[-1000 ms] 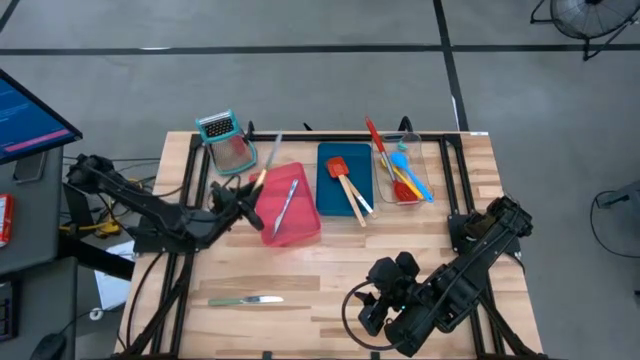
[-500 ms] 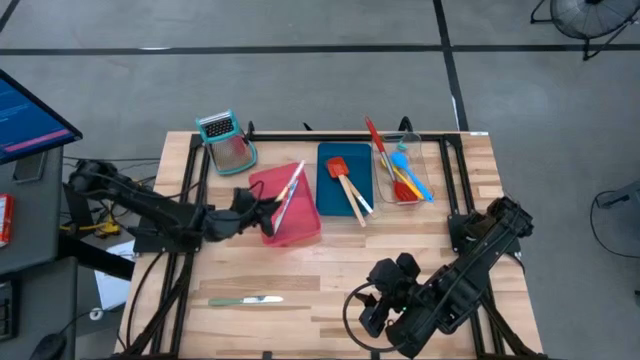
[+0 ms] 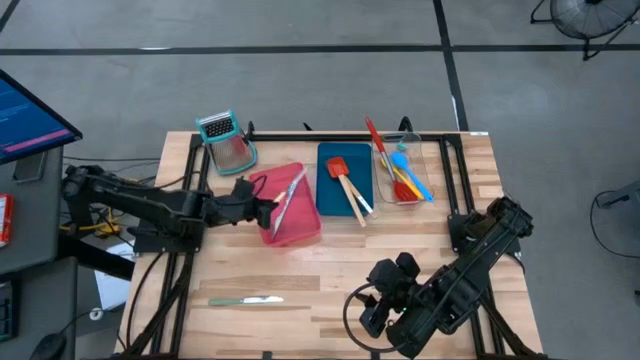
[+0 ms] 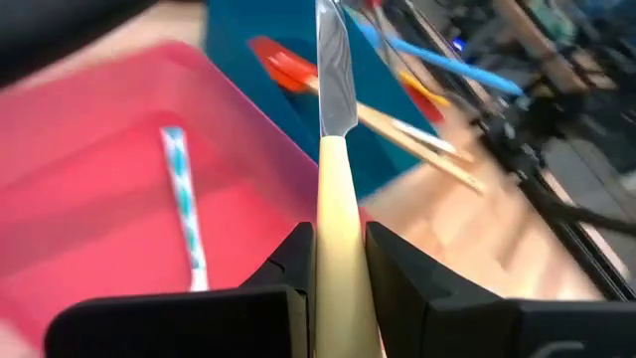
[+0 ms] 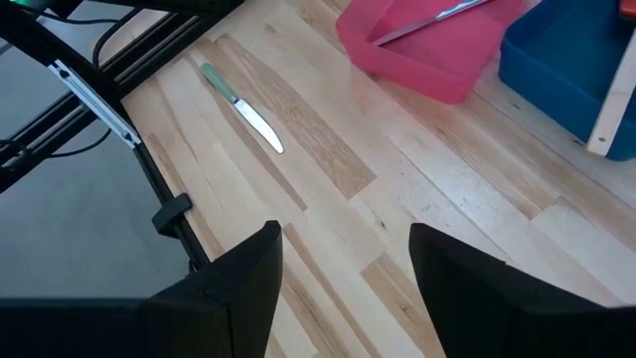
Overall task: Pick & Place Kitchen Items
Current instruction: Put the yellow table knife into the red bin
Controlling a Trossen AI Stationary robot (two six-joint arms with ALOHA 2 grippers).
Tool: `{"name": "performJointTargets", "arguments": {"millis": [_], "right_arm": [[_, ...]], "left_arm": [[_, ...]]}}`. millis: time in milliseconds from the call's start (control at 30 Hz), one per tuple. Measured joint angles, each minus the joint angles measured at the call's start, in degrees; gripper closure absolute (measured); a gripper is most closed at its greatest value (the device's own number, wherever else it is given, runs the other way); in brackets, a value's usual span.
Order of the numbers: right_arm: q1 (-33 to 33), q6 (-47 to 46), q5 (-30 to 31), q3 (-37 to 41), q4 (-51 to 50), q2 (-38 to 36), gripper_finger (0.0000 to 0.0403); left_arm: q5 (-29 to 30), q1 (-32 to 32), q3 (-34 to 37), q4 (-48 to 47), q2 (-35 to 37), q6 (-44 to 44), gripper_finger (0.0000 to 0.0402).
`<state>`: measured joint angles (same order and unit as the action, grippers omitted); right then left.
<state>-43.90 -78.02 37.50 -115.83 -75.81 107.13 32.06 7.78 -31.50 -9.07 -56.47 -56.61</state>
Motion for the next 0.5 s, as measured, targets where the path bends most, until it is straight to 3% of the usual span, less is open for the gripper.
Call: {"name": "performJointTargets", "arguments": {"millis": [167, 500], "right_arm": [[0.0, 0.4, 0.0, 0.0, 0.0, 0.0, 0.0187], [0.0, 0.6, 0.0, 0.0, -0.1, 0.0, 0.0187]], "left_arm": [[2.9, -0.6, -2.8, -7.8, 0.2, -2.4, 0.0353], [3.5, -1.1, -2.6, -9.0, -5.6, -0.9, 0.0353]]}}
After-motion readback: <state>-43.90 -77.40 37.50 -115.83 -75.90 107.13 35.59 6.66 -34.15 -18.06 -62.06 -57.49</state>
